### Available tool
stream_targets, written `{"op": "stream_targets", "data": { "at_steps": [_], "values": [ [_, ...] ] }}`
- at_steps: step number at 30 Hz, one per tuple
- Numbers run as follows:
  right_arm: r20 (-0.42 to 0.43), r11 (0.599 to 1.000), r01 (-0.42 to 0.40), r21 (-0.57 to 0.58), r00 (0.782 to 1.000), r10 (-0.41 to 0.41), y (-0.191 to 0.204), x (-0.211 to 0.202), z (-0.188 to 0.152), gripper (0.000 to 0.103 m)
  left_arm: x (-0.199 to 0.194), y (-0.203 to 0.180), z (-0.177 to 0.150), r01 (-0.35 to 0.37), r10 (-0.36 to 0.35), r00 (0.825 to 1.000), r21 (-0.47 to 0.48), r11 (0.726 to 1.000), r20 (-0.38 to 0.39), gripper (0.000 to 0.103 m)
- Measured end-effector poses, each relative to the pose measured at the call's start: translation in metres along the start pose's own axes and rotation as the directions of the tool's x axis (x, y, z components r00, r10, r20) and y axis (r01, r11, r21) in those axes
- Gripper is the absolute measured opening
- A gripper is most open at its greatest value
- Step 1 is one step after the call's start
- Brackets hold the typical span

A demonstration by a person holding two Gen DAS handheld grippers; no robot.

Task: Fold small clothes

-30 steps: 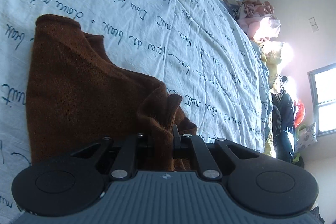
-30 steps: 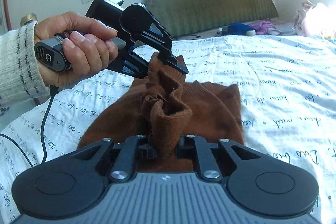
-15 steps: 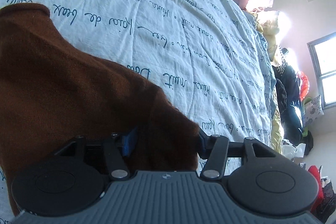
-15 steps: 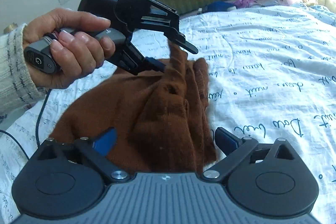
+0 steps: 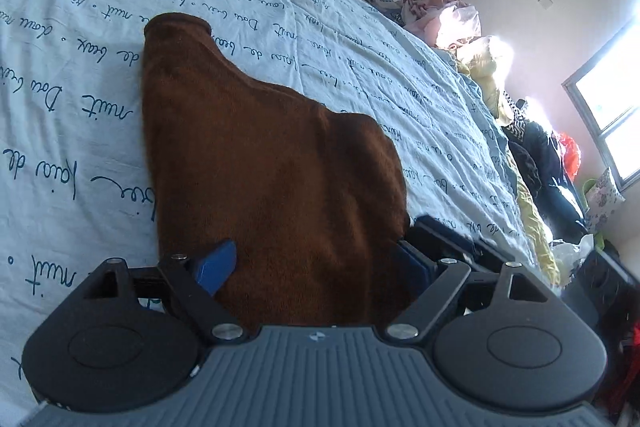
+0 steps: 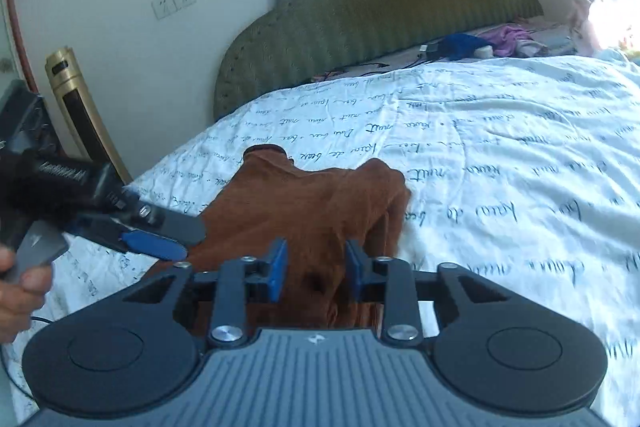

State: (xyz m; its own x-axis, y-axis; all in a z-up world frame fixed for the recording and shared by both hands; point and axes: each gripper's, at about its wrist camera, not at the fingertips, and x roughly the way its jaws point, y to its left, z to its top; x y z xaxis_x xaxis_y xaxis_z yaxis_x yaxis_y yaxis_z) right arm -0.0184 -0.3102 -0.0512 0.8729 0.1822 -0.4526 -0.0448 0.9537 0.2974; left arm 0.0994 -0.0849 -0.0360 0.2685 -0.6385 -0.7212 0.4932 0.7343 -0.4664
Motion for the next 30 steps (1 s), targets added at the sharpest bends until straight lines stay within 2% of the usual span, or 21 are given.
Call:
{"op": "stream_targets", "data": {
  "at_steps": [3,5,7,8,10,13,16,18,20,21,23,24,25,26,27,28,29,30],
  "values": [
    [-0.091,0.997,-0.013,-0.08,0.996,0.005,-0.002,0.044,0.017,0.021,-0.001,-0.007,-0.017,-0.06,0.057,0.997,0.056,0.997,0.051,0.087],
    [-0.156,0.982,0.097,-0.161,0.98,-0.122,-0.006,0.08,0.015,0.019,0.005,-0.009,-0.025,-0.078,0.073,0.995,0.077,0.994,0.067,0.087],
    [-0.157,0.996,0.048,-0.079,0.986,-0.06,-0.025,0.095,0.022,0.019,0.008,-0.01,-0.03,-0.115,0.105,0.988,0.094,0.989,0.11,0.087],
    [-0.161,0.997,0.049,-0.055,0.985,-0.058,-0.03,0.096,0.028,0.019,0.006,-0.01,-0.032,-0.113,0.104,0.987,0.071,0.991,0.119,0.087],
    [-0.154,0.993,0.077,-0.088,0.984,-0.09,-0.027,0.087,0.037,0.02,-0.007,-0.007,-0.031,-0.078,0.076,0.989,0.007,0.997,0.128,0.088],
    [-0.103,0.995,0.042,-0.086,0.993,-0.05,-0.019,0.046,0.041,0.02,-0.032,-0.003,-0.039,-0.016,0.023,0.989,-0.053,0.998,0.143,0.092],
    [-0.076,0.99,0.001,-0.138,0.997,-0.012,-0.002,-0.001,0.021,0.02,-0.046,-0.007,-0.058,0.022,-0.016,0.99,-0.041,0.999,0.141,0.096],
    [-0.074,0.979,-0.036,-0.2,0.997,0.021,0.013,-0.026,0.0,0.02,-0.044,-0.006,-0.072,0.02,-0.016,0.993,-0.038,0.999,0.118,0.096],
    [-0.109,0.961,-0.097,-0.259,0.992,0.071,0.03,-0.036,-0.02,0.02,-0.033,-0.002,-0.083,-0.006,0.009,0.996,-0.043,0.999,0.086,0.096],
    [-0.136,0.952,-0.095,-0.29,0.989,0.057,0.035,-0.031,-0.028,0.02,-0.026,0.004,-0.087,-0.018,0.022,0.997,-0.054,0.998,0.076,0.096],
    [-0.173,0.911,0.061,-0.407,0.975,-0.142,0.037,-0.003,-0.045,0.02,-0.015,0.011,-0.09,-0.028,0.031,0.997,-0.052,0.998,0.067,0.096],
    [-0.16,0.913,0.072,-0.401,0.976,-0.147,0.027,0.006,-0.048,0.03,-0.014,0.01,-0.09,-0.035,0.038,0.996,-0.04,0.999,0.08,0.097],
    [-0.171,0.952,0.048,-0.303,0.98,-0.104,0.014,0.008,-0.041,0.038,-0.016,0.007,-0.089,-0.044,0.046,0.996,-0.028,0.999,0.073,0.097],
    [-0.183,0.975,0.025,-0.219,0.981,-0.066,0.005,0.005,-0.032,0.038,-0.02,0.005,-0.087,-0.048,0.049,0.997,-0.019,0.999,0.062,0.096],
    [-0.153,0.983,0.008,-0.181,0.988,-0.036,0.001,-0.003,-0.024,0.039,-0.027,0.004,-0.084,-0.04,0.041,0.997,-0.023,0.999,0.064,0.097],
    [-0.111,0.988,0.009,-0.153,0.993,-0.026,-0.003,-0.012,-0.014,0.045,-0.035,0.006,-0.081,-0.025,0.028,0.996,-0.033,0.999,0.08,0.097],
    [-0.09,0.993,0.006,-0.119,0.996,-0.017,-0.009,-0.016,-0.005,0.052,-0.044,0.01,-0.075,-0.008,0.013,0.994,-0.046,0.999,0.104,0.101],
    [-0.075,0.997,0.003,-0.073,0.997,-0.008,-0.017,-0.016,0.005,0.067,-0.051,0.015,-0.067,-0.012,0.019,0.991,-0.059,0.998,0.129,0.103]
  ]
}}
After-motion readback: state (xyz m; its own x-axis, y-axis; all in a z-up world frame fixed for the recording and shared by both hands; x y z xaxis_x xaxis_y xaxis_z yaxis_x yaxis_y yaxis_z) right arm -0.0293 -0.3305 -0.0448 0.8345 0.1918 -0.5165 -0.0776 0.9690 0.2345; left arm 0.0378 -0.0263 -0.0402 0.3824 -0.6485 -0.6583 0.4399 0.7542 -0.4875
